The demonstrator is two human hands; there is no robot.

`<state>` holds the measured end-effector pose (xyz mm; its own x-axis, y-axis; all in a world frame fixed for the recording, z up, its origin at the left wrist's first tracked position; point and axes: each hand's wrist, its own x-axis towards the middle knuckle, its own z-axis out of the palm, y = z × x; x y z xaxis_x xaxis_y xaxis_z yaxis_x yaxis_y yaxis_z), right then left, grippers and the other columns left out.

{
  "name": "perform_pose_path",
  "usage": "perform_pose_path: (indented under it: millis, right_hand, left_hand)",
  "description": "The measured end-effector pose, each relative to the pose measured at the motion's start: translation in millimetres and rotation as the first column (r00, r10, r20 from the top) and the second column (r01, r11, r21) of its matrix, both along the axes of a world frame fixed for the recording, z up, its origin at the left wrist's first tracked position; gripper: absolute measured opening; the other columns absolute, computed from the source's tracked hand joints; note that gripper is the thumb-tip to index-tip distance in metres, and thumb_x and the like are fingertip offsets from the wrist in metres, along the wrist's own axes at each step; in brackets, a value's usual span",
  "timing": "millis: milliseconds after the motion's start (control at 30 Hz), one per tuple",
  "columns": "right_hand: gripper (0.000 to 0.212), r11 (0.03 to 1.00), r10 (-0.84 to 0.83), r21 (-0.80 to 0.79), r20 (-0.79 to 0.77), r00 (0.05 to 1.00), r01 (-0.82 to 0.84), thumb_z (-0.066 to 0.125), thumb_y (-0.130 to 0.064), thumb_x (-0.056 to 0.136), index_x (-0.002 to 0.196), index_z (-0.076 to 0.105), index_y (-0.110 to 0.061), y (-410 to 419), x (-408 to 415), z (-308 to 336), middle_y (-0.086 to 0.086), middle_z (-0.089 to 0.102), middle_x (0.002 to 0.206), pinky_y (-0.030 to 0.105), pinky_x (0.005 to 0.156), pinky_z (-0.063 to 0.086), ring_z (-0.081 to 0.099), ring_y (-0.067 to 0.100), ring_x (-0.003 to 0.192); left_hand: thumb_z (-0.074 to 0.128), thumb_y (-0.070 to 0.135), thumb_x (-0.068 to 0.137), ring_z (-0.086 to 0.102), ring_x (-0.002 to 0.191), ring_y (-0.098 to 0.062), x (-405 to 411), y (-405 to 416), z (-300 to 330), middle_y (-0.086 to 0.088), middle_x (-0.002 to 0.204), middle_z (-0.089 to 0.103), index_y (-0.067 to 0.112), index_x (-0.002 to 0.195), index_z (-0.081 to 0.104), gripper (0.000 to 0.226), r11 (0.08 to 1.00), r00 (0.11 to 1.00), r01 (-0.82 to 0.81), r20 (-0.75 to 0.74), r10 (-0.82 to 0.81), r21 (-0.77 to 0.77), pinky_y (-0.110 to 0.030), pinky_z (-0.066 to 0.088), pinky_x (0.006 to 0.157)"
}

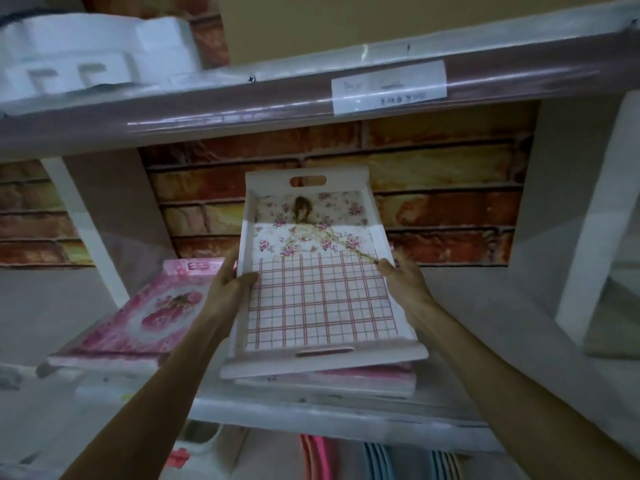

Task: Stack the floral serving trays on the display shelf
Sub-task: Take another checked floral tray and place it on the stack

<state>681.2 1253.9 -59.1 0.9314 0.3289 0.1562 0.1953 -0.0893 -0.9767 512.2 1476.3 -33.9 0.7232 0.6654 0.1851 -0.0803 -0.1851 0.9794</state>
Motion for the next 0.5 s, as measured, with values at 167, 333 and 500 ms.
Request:
perform_pose_path:
  millis: [167, 333, 500]
  right_hand:
    - [0.029, 0.992, -0.112, -0.056, 0.004, 0.994, 0.112, 0.043, -0.018, 0.1, 0.124, 0.058, -0.013, 10, 1, -13, 0.004, 0.066, 0.114, 0.031, 0.078, 0.048, 0.064, 0.022, 0.098]
    - [0.028, 0.966, -0.186, -0.174, 0.045, 0.982, 0.191, 0.04, -0.017, 0.1, 0.119, 0.058, -0.008, 13, 3, -24, 0.005, 0.065, 0.108, 0.028, 0.067, 0.048, 0.062, 0.016, 0.084]
    - [0.023, 0.924, -0.256, -0.279, 0.059, 0.965, 0.263, 0.042, -0.017, 0.1, 0.114, 0.057, -0.005, 11, 6, -37, 0.006, 0.062, 0.1, 0.02, 0.055, 0.042, 0.053, 0.007, 0.068]
  left_hand:
    - [0.051, 0.0, 0.092, 0.065, 0.099, -0.021, 32, 27, -17, -0.001, 0.113, 0.066, 0.034, 0.13, 0.052, 0.051, 0.996, 0.995, 0.091, -0.036, -0.09, 0.015, -0.03, 0.055, 0.071]
    - [0.049, -0.004, 0.091, 0.065, 0.087, -0.007, 49, 36, -40, 0.01, 0.1, 0.066, 0.018, 0.129, 0.055, 0.044, 0.988, 0.987, 0.153, -0.053, -0.153, 0.004, -0.02, 0.053, 0.064]
    - [0.05, -0.005, 0.088, 0.068, 0.098, -0.019, 58, 42, -56, 0.004, 0.109, 0.069, 0.025, 0.128, 0.054, 0.05, 0.974, 0.972, 0.22, -0.077, -0.223, -0.046, -0.03, 0.056, 0.069]
